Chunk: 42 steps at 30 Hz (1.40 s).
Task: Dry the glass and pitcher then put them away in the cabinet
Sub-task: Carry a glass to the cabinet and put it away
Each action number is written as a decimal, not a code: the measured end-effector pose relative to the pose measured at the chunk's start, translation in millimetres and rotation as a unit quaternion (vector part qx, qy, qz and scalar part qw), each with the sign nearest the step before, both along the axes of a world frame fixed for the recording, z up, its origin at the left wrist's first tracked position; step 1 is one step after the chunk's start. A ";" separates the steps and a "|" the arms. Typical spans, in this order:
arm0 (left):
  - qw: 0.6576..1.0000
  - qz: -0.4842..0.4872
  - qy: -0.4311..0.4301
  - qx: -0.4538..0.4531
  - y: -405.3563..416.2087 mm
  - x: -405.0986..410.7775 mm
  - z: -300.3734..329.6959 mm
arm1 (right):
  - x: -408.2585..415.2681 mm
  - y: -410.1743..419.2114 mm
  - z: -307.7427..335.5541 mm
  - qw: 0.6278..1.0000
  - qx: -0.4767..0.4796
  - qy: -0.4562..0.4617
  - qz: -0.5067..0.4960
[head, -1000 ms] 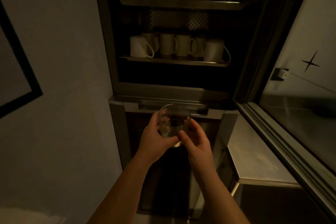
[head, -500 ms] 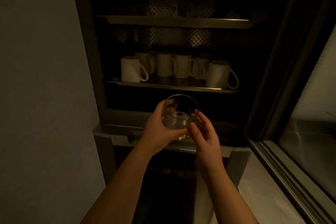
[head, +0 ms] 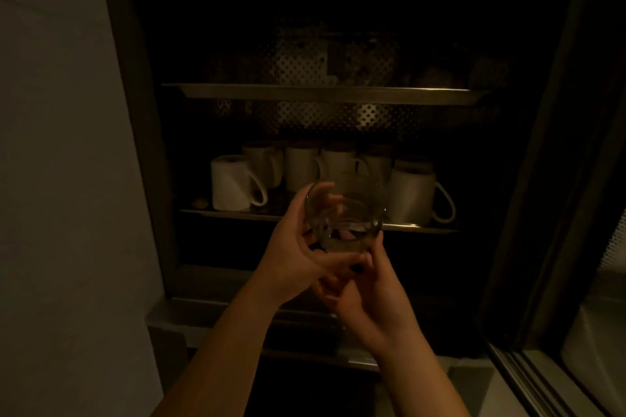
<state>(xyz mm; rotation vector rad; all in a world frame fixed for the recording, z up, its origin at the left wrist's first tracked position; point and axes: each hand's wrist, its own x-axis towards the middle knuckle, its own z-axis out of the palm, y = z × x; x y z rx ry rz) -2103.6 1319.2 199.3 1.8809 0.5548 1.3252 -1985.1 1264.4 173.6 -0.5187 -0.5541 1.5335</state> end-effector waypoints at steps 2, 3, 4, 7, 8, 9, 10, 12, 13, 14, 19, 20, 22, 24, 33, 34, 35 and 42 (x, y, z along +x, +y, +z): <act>1.000 -0.024 -0.012 0.002 7.7 2.4 3.9 | 2.4 4.8 8.7 1.000 0.005 0.014 -0.008; 0.999 -0.033 -0.019 0.007 10.4 3.3 7.0 | 3.1 6.6 13.1 0.999 0.010 0.028 -0.017; 0.999 -0.041 -0.023 0.015 13.1 4.4 10.7 | 3.4 8.3 17.8 0.999 0.014 0.040 -0.028; 0.998 -0.046 -0.026 0.040 19.2 2.9 23.8 | 1.8 11.8 34.3 0.996 0.036 0.061 -0.061; 0.997 -0.041 -0.029 0.051 21.0 0.1 27.9 | 0.6 13.4 39.6 0.994 0.051 0.063 -0.080; 0.997 -0.031 -0.030 0.066 22.6 -4.0 31.3 | -1.1 14.8 44.5 0.990 0.073 0.051 -0.108; 0.996 -0.015 -0.032 0.083 23.8 -8.6 34.7 | -2.0 16.6 48.8 0.984 0.097 0.025 -0.149; 0.991 0.031 -0.039 0.120 20.9 -19.7 43.2 | -4.9 17.6 57.9 0.958 0.147 -0.047 -0.241; 0.986 0.059 -0.039 0.151 18.3 -24.7 48.7 | -7.0 16.7 62.4 0.942 0.165 -0.080 -0.281; 0.976 0.088 -0.032 0.198 16.1 -28.7 54.7 | -8.7 16.3 65.7 0.925 0.181 -0.109 -0.316; 0.896 0.161 0.064 0.409 20.4 -32.8 82.6 | -23.3 17.8 77.2 0.856 0.245 -0.208 -0.405; 0.884 0.169 0.085 0.428 23.3 -31.8 86.6 | -26.7 19.4 80.1 0.845 0.262 -0.221 -0.410; 0.861 0.191 0.113 0.458 30.1 -32.0 91.3 | -32.8 22.9 87.5 0.826 0.286 -0.249 -0.417; 0.846 0.215 0.109 0.476 37.2 -35.5 95.2 | -38.1 28.0 95.9 0.815 0.307 -0.263 -0.416; 0.833 0.265 -0.029 0.484 53.5 -62.7 133.7 | -69.6 58.1 150.2 0.776 0.387 -0.293 -0.403; 0.833 0.272 -0.037 0.481 55.6 -65.9 138.7 | -72.8 61.7 156.2 0.767 0.393 -0.305 -0.406; 0.831 0.277 -0.044 0.480 58.4 -69.2 143.4 | -75.8 65.6 162.4 0.759 0.399 -0.314 -0.408; 0.840 0.315 -0.068 0.436 88.4 -86.3 161.3 | -88.3 107.1 187.9 0.724 0.422 -0.364 -0.407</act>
